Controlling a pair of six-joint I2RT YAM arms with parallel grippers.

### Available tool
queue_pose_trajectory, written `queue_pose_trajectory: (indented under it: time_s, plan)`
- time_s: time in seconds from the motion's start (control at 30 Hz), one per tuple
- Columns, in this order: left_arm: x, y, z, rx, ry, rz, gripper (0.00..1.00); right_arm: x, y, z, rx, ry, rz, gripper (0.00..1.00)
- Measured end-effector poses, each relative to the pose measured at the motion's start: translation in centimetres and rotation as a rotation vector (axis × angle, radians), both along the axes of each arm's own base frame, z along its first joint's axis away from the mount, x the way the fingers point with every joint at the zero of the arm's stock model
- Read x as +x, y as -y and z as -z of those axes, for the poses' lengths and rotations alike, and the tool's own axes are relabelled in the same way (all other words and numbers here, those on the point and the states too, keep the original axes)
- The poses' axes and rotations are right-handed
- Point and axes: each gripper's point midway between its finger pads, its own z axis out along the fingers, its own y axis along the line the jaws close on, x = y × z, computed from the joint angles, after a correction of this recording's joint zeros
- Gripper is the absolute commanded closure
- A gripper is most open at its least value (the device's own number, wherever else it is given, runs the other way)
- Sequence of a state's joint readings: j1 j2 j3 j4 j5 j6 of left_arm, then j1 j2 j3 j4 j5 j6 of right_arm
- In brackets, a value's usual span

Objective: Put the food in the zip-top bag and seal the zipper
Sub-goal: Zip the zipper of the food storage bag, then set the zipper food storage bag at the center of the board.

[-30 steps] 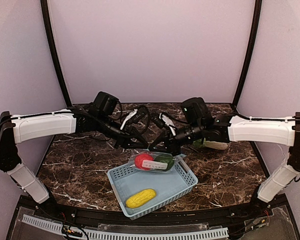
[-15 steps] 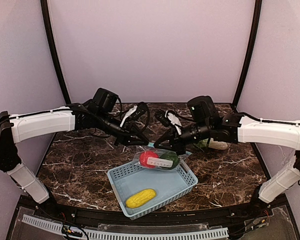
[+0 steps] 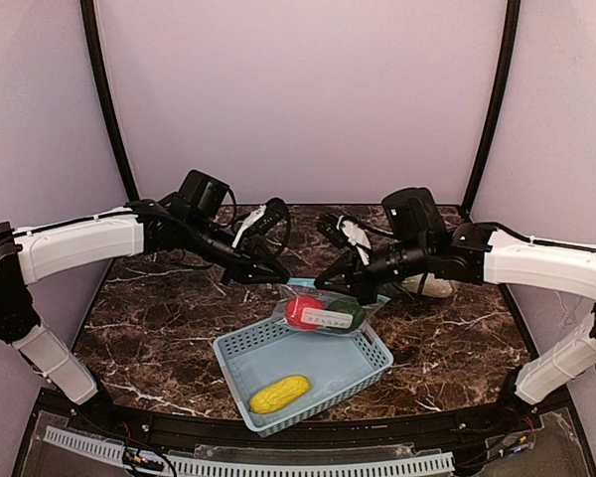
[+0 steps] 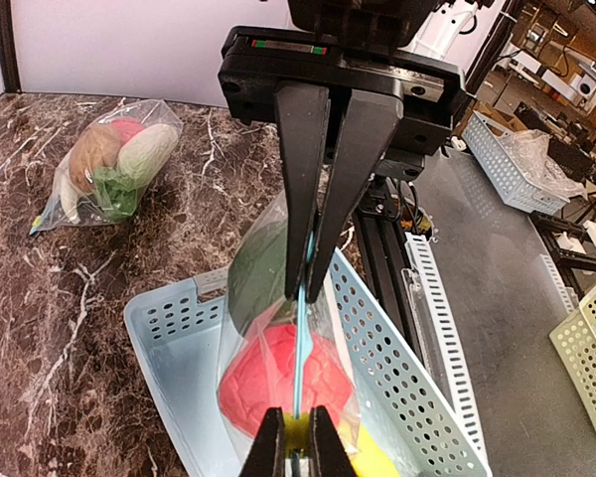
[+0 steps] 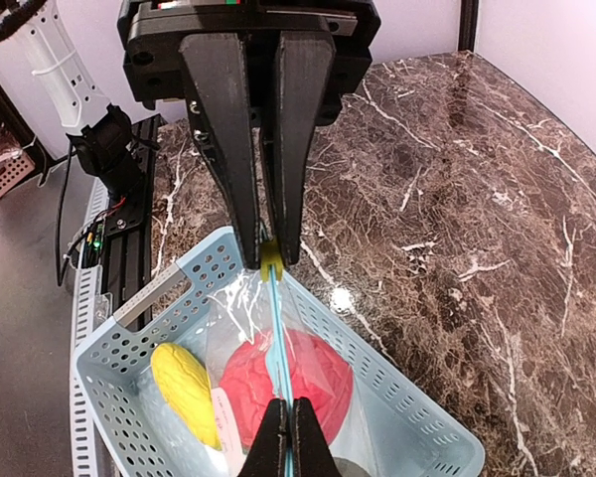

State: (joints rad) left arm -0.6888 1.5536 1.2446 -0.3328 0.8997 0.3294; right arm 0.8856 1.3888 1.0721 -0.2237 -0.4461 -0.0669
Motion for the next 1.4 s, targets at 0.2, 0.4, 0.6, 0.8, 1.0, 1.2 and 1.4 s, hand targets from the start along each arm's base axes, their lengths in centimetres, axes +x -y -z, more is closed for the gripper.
queue_pose_trajectory:
  time_s: [0.2,0.4,0.6,0.8,1.0,1.2,1.4]
  plan:
    - [0.3,-0.1,-0.5,-0.006,0.016,-0.003,0.99,0.1,0.1,-0.4,0.011,0.012,0.006,1.0]
    - [0.5,-0.3,-0.7,-0.009,0.025,-0.007,0.72,0.3,0.0,-0.7,0.018,0.022,0.01,1.0]
    - [1.9,-1.9,-0.7,-0.004,-0.022,-0.093,0.33,2.8,1.7,-0.6,-0.019,0.013,0.156,1.0]
    - [3.5,-4.6,-2.7,-0.085,-0.002,-0.254,0.16,6.2,2.4,-2.0,-0.019,0.039,0.323,1.0]
    - [7.7,-10.1,-7.7,-0.195,0.044,-0.53,0.18,11.9,4.8,-1.1,-0.035,-0.003,0.534,1.0]
    - [12.0,-18.2,-6.3,-0.223,-0.071,-0.847,0.18,16.0,5.5,2.7,-0.09,-0.08,0.616,1.0]
    - [13.5,-25.5,-1.5,-0.19,-0.184,-1.104,0.18,17.9,5.0,6.1,-0.115,-0.174,0.599,1.0]
